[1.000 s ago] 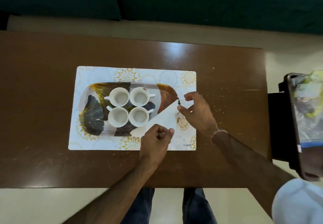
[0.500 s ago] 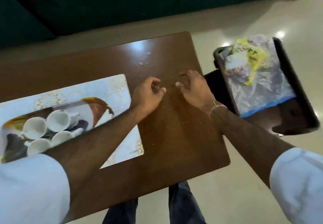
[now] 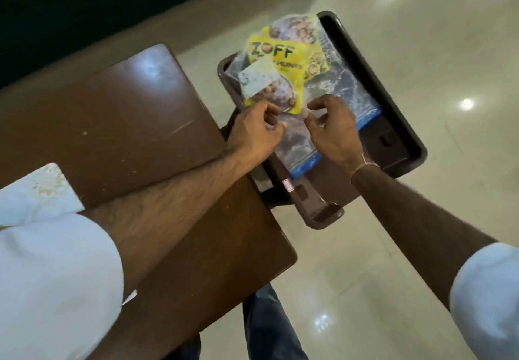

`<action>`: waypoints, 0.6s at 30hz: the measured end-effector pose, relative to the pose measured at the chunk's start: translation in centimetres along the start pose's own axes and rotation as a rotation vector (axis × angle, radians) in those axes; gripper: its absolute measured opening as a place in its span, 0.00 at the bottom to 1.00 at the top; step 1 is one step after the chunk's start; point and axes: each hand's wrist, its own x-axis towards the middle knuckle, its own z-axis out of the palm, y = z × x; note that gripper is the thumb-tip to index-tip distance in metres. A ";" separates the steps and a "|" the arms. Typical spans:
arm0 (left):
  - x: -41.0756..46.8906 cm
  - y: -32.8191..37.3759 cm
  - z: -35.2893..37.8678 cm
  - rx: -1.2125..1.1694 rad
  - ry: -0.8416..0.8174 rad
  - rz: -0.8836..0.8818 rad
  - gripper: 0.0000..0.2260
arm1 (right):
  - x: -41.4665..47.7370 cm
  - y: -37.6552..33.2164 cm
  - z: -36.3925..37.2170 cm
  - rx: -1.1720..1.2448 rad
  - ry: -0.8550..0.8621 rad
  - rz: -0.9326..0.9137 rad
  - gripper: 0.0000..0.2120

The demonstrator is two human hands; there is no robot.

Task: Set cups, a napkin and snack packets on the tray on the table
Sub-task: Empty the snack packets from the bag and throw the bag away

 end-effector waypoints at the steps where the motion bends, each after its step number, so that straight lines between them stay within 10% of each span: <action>1: 0.3 0.8 1.2 0.012 -0.029 0.025 0.10 | 0.1 1.2 -0.7 0.005 0.035 0.049 0.10; 10: 1.5 3.9 10.3 0.246 -0.241 0.178 0.28 | 0.1 8.0 -2.8 0.448 0.258 0.667 0.08; 18: 1.9 5.7 9.7 0.013 0.082 0.165 0.08 | 1.6 6.1 -2.2 1.414 -0.032 0.731 0.16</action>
